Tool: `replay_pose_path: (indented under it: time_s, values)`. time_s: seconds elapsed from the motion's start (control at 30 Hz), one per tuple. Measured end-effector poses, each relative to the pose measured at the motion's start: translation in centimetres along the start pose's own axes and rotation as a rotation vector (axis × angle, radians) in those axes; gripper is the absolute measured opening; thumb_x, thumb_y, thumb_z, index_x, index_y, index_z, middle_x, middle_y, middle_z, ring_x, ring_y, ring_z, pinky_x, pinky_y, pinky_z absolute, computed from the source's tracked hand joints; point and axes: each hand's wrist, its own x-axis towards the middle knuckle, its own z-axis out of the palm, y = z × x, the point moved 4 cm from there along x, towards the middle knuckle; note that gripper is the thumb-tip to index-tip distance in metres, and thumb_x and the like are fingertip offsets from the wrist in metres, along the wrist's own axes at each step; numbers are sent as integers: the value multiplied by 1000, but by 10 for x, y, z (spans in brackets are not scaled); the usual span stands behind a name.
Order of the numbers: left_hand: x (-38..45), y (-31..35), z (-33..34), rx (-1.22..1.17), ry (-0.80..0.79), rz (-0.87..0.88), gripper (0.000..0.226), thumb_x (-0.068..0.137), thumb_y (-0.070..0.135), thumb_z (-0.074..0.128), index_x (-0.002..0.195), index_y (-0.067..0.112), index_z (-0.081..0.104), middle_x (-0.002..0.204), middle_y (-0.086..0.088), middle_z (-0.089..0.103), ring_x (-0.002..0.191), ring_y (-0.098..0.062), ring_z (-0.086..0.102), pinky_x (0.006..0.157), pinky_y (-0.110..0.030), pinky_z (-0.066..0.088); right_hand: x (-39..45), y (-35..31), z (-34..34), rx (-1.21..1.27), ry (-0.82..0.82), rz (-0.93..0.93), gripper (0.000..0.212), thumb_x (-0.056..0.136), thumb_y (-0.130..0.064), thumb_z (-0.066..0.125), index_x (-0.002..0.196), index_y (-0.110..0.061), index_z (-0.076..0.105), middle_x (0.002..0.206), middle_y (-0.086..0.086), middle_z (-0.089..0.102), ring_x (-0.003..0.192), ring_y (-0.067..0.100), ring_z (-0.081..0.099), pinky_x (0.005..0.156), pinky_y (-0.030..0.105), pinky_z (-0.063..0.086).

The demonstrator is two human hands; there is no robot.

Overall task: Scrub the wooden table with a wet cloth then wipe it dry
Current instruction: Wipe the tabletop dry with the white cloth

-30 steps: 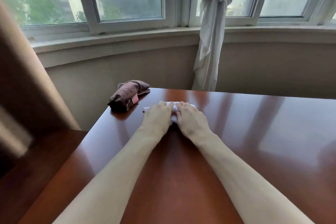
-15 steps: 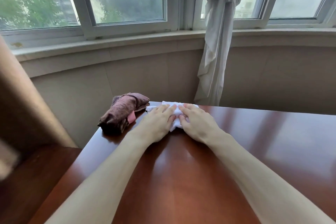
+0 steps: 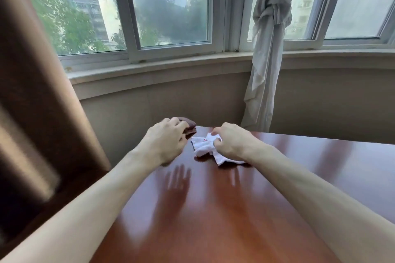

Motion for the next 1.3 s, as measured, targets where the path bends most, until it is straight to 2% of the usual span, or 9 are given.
replay_pose_path:
  time_s: [0.13,0.37,0.63,0.8,0.93,1.0,1.1,1.2,1.3]
  values:
    - [-24,-53,28,-197,-23,-227,51,102,40,49,150,22,43,153,-3,41,141,-25,37,112,-38,35,27,-32,21,99,-1,-23,40,99,-18,44,135,-12,58,133,15,55,127,32,50,101,39,42]
    - [-39,-46,79,-312,63,-79,54,103,33,51,155,35,37,162,2,34,144,-26,38,116,-37,36,107,-71,68,420,62,-22,46,109,-29,35,152,-16,46,153,13,42,143,24,39,112,28,26]
    - [-4,-44,71,-188,53,-123,43,103,43,46,145,44,46,149,8,44,125,-21,53,94,-37,50,139,-70,58,224,-15,-17,47,104,-30,35,147,-27,52,152,4,49,138,25,46,111,39,38]
    - [-40,-44,60,-348,25,-27,43,93,58,49,134,48,57,134,22,53,123,-10,56,98,-35,50,94,-69,49,57,-16,-44,43,104,-29,35,136,-16,61,143,7,57,130,28,52,100,37,42]
    - [-31,-56,45,-640,28,-151,45,84,69,48,118,44,66,107,16,62,103,-12,63,95,-38,52,60,-40,31,51,72,-16,35,104,-33,36,106,-13,65,122,7,62,118,31,57,90,39,43]
    - [-19,-59,50,-570,-3,-237,57,88,68,53,138,40,54,129,5,56,123,-18,55,107,-39,45,40,-8,27,62,173,31,34,105,-34,37,117,-17,64,122,5,59,117,29,57,88,38,43]
    - [-9,-42,72,-548,-137,-261,73,91,69,50,155,42,28,159,2,31,147,-19,30,118,-37,31,10,29,41,58,114,33,43,106,-39,37,146,-30,49,148,-1,47,135,24,46,103,43,43]
    - [4,-29,87,-549,-103,-277,69,96,63,45,158,41,21,163,-2,27,150,-19,24,118,-33,25,0,44,68,49,62,6,51,109,-40,32,159,-35,28,166,-5,24,152,19,21,119,44,28]
    - [18,-28,89,-472,-113,-308,69,97,64,41,158,41,18,163,-2,27,148,-21,29,115,-36,30,15,43,77,26,108,3,52,110,-36,30,162,-32,22,168,0,21,155,20,14,124,37,13]
